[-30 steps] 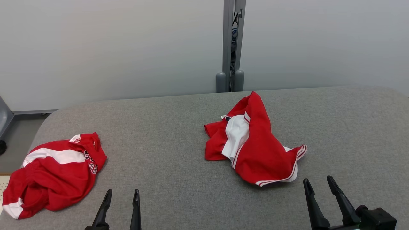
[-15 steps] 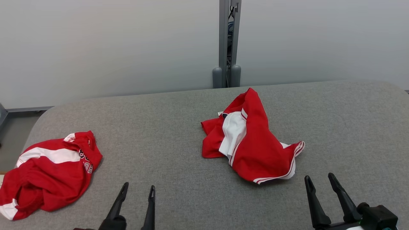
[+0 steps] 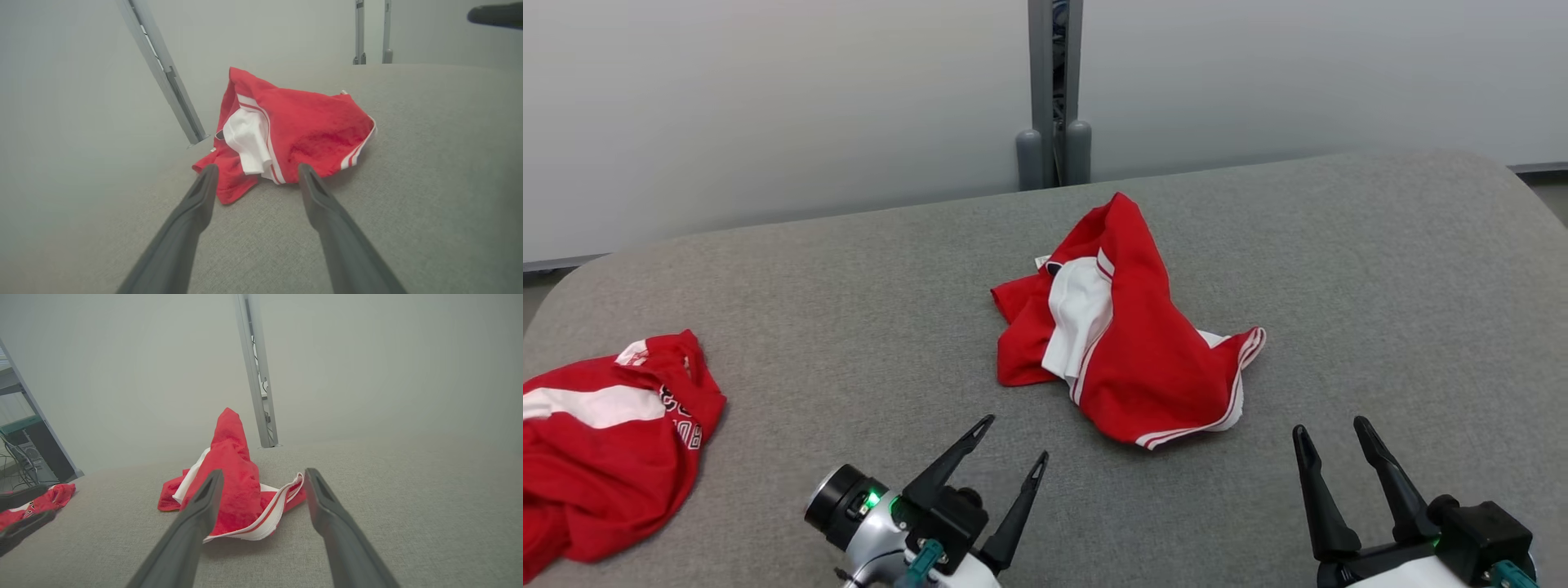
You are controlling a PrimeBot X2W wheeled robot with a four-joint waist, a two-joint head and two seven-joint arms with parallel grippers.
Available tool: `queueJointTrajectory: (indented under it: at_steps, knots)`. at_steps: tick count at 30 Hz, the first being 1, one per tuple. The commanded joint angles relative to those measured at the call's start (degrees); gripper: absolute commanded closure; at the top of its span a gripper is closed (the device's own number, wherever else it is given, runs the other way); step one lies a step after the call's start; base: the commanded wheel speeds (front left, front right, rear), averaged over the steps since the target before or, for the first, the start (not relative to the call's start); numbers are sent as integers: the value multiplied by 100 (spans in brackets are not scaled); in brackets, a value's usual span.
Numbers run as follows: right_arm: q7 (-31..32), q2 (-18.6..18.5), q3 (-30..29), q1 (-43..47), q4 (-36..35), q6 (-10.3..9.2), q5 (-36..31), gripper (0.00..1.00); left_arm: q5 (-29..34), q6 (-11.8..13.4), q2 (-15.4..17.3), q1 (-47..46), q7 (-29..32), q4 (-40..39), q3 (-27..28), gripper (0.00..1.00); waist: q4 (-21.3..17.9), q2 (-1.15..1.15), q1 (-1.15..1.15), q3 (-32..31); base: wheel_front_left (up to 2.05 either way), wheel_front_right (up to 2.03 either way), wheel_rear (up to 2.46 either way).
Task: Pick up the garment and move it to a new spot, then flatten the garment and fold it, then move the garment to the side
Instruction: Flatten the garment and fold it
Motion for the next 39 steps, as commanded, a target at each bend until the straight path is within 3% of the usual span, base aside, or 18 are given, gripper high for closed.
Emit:
queueJointTrajectory:
  at_steps: [1, 6, 13, 21, 31, 32, 33, 39]
  knots:
    - [-12, -34, 11, -22, -6, 1, -5, 0, 39, -22, 10, -112, -6, 51, -26, 0, -107, 0, 0, 86, 0, 0, 0]
    - [-12, -31, 102, -123, -41, 1, 50, 0, 322, -112, 58, -636, -1, 832, -508, 0, -383, 0, 0, 279, 0, 0, 0]
    - [-12, -31, 199, -272, -45, 1, -40, 0, 864, 48, 5, -1467, -3, 1845, -1101, 0, -662, 0, 0, 547, 0, 0, 0]
    - [-11, -33, 243, -452, -33, 1, -9, 0, 1333, 402, -7, -2156, -3, 2245, -1776, 0, -869, 0, 0, 813, 0, 0, 0]
    - [-11, -31, 408, -601, 79, 1, 157, 0, 1379, 565, -76, -2816, -3, 2900, -2357, 0, -1044, 0, 0, 967, 0, 0, 0]
    - [-11, -34, 410, -614, 85, 1, 175, 0, 1309, 560, -91, -2834, -4, 2803, -2406, 73, -1062, 0, 0, 969, 0, 0, 0]
    - [-11, -34, 410, -628, 82, 1, 188, 0, 1223, 565, -93, -2830, -3, 2728, -2431, 100, -1077, 0, 0, 970, 0, 0, 0]
    - [-11, -31, 514, -638, 99, 1, 249, 0, 690, 495, -117, -2851, -3, 2481, -2461, 100, -1183, 0, 0, 946, 0, 0, 0]
